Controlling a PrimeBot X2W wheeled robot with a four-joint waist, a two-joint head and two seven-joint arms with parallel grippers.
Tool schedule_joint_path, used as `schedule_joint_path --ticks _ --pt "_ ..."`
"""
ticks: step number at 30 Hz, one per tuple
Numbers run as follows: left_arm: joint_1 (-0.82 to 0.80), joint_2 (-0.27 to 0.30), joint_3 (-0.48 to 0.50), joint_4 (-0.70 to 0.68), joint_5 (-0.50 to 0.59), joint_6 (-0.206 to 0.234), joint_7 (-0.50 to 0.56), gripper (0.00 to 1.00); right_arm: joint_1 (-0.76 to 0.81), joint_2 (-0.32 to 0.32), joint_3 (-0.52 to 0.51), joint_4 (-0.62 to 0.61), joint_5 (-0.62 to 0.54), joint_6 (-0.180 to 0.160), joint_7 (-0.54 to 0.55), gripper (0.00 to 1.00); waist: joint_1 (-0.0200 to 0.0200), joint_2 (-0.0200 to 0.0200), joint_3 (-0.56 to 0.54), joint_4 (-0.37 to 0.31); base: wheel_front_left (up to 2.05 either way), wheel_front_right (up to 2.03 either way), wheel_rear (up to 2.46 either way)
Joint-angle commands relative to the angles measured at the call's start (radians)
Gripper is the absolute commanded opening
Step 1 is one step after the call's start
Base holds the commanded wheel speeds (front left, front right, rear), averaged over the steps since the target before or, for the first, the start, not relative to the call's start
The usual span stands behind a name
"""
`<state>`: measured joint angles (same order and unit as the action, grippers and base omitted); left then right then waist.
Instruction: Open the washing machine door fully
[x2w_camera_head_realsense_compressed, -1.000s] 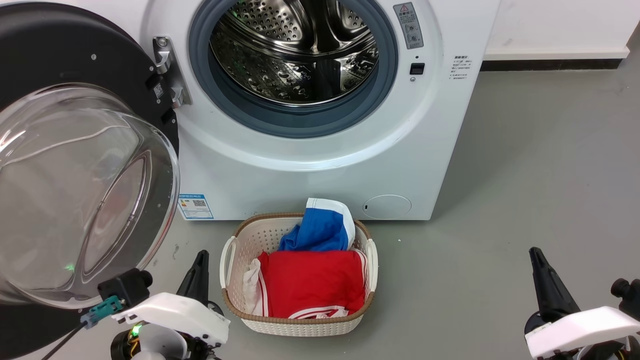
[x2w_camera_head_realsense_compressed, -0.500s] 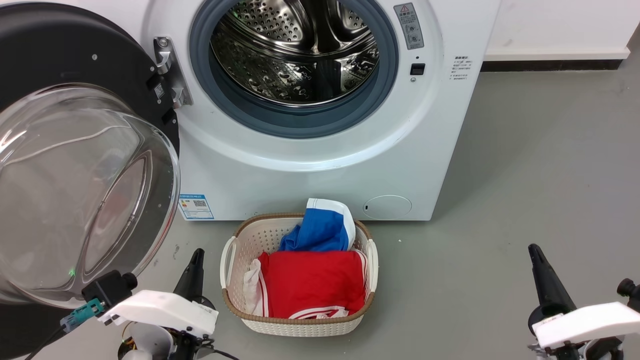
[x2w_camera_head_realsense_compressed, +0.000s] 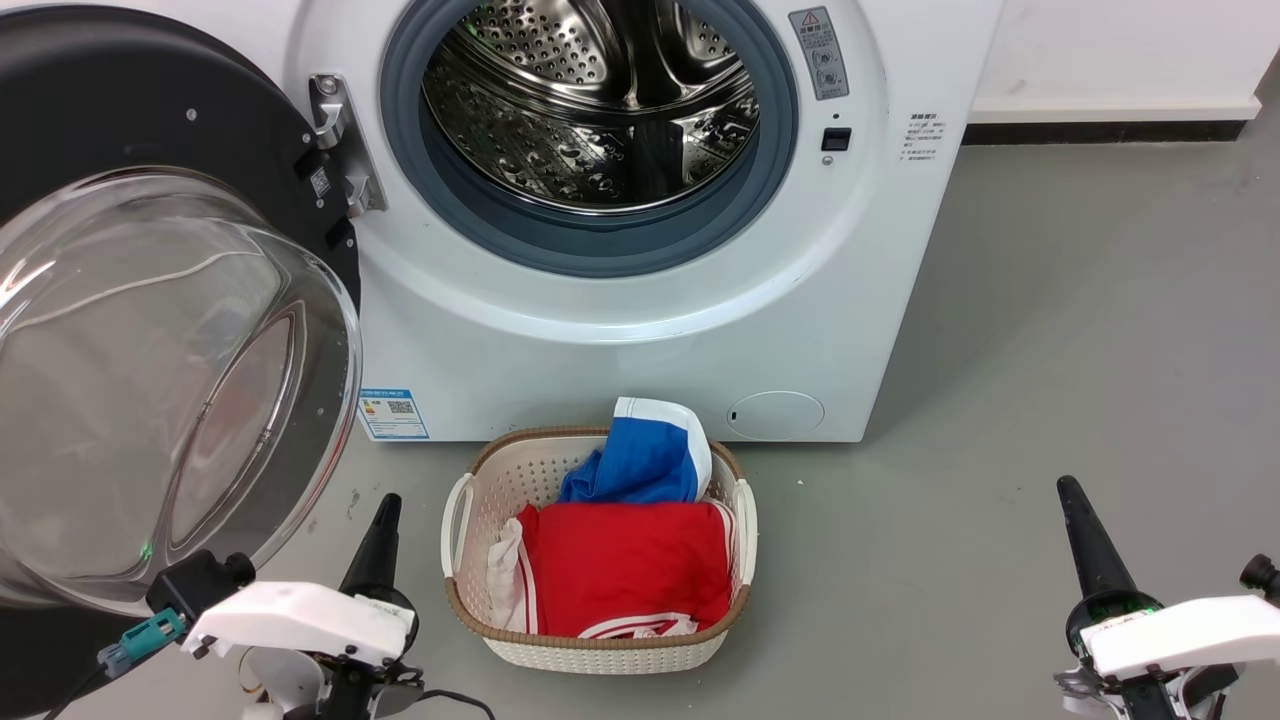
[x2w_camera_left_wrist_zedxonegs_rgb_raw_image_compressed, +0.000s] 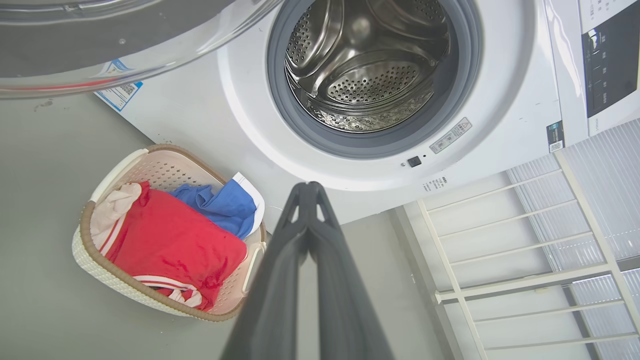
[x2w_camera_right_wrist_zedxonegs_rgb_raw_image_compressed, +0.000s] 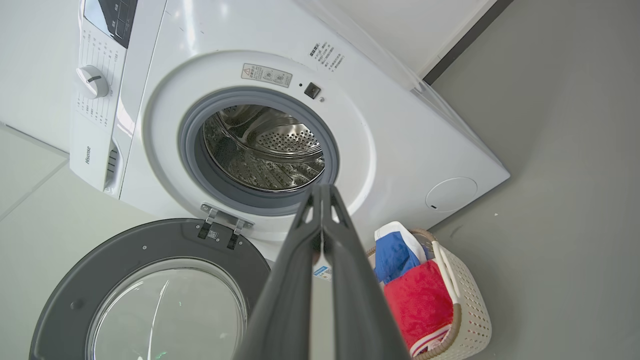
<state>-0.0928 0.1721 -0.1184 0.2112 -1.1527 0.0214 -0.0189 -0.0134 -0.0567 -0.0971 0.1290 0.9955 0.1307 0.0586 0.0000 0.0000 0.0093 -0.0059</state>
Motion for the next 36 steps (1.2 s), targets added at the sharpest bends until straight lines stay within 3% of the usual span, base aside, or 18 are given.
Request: schedule_joint_path --ticks 1,36 --pt "-0.023 -0.004 0.018 -0.007 -0.027 -0.012 0.008 0.0 -0.025 0.001 -0.003 -0.001 0.036 0.0 0.004 0.0 0.0 0.0 0.0 0.0 0.0 0.0 0.0" --pt "-0.021 -0.069 0.138 0.017 -0.283 -0.096 0.077 0.0 -0.071 0.005 -0.012 0.068 0.373 0.0 0.035 0.0 0.0 0.0 -0.003 0.003 0.0 0.0 0.0"
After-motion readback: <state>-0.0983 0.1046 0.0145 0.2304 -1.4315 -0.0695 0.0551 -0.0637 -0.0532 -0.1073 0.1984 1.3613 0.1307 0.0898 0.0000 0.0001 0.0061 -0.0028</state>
